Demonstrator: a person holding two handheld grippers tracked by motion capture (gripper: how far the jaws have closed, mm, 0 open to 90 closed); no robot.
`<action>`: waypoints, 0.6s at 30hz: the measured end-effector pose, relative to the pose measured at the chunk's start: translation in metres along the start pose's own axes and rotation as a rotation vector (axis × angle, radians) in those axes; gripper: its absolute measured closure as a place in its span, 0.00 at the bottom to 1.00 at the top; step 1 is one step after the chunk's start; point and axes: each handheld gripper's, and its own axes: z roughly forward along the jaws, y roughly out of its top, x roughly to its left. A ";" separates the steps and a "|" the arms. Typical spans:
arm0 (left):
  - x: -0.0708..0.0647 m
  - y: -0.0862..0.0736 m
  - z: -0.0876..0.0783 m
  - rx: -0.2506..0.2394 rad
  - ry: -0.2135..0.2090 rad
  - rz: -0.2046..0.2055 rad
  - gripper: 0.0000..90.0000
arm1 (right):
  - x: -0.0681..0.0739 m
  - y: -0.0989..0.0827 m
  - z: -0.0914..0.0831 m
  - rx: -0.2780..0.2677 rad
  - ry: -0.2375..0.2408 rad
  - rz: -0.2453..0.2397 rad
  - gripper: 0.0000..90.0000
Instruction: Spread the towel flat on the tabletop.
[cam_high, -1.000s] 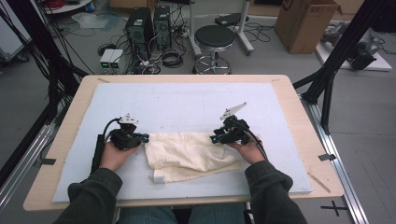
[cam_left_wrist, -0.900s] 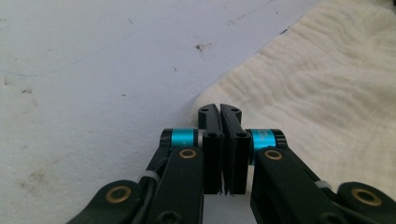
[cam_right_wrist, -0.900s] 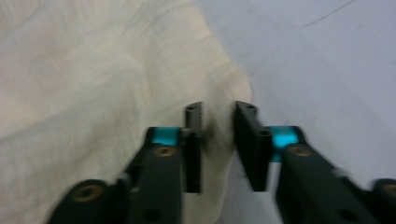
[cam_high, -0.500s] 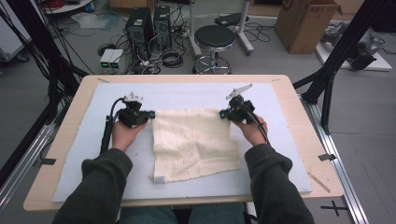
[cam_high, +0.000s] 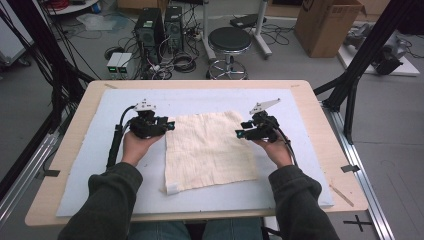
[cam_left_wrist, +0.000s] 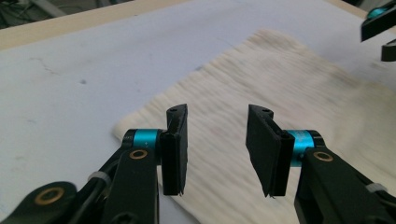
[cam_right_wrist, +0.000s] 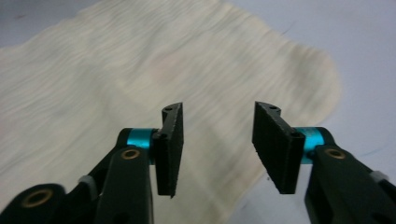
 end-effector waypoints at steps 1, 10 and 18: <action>-0.004 -0.004 -0.005 0.001 -0.010 0.006 0.63 | 0.008 -0.004 -0.006 0.005 0.051 -0.013 0.57; -0.044 -0.046 -0.044 0.013 -0.135 0.096 0.57 | 0.049 -0.047 -0.030 -0.049 0.083 -0.093 0.54; -0.067 -0.077 -0.053 0.106 -0.250 0.158 0.59 | 0.071 -0.079 -0.029 -0.022 0.130 -0.130 0.52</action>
